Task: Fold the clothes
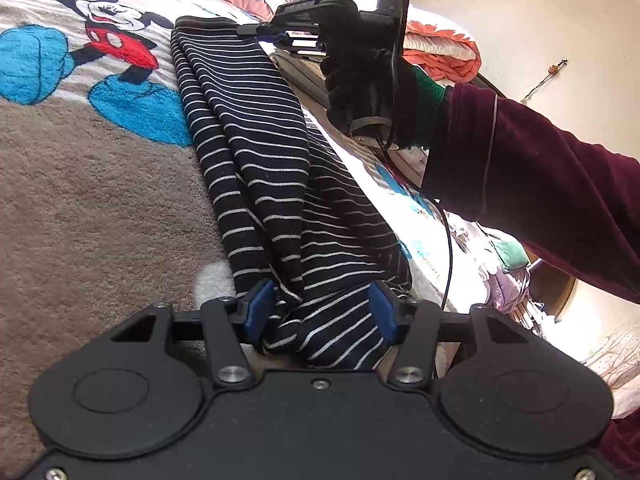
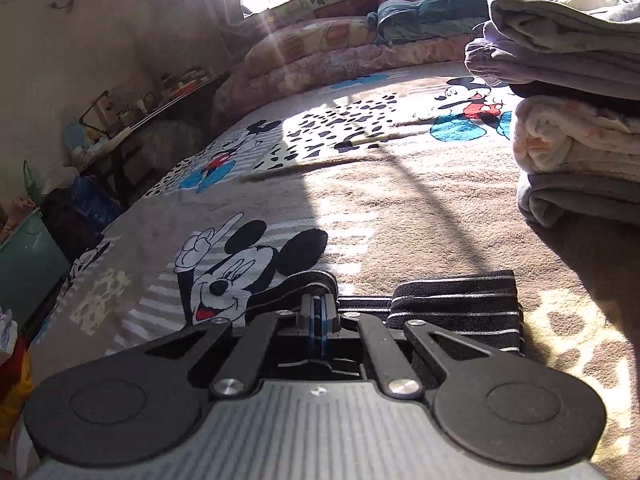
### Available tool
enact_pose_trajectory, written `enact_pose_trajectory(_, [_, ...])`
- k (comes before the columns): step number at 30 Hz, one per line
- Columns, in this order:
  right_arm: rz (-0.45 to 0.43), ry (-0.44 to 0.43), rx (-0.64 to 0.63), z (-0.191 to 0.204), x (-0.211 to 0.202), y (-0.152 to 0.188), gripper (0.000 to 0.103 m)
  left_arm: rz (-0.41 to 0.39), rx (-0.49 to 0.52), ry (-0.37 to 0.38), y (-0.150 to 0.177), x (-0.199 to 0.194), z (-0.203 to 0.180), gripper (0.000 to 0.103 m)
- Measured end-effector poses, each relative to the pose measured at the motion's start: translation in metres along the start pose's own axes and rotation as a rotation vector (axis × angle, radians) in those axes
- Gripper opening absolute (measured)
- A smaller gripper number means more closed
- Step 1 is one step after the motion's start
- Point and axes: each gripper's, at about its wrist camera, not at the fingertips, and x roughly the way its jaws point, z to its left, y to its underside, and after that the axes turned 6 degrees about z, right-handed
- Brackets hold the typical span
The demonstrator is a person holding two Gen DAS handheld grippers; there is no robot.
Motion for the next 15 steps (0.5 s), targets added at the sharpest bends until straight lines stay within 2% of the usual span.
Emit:
enact_pose_trajectory(5, [-0.033,0.003,0.041,-0.009,-0.002,-0.004,0.005,-0.013,-0.065,0.052,0.002,-0.002,0.009,0.057])
enact_pose_trajectory(10, [-0.045,0.012,0.061,-0.019,0.002,0.003,0.005,-0.016,-0.096,0.071,0.000,-0.006,0.011,0.057])
enact_pose_trajectory(13, [0.021,0.078,0.029,-0.021,0.017,0.008,0.005,-0.022,-0.127,0.089,-0.002,-0.008,0.013,0.057])
enact_pose_trajectory(15, [0.055,0.108,0.005,-0.021,0.024,0.008,0.011,-0.027,-0.151,0.104,-0.003,-0.009,0.016,0.058])
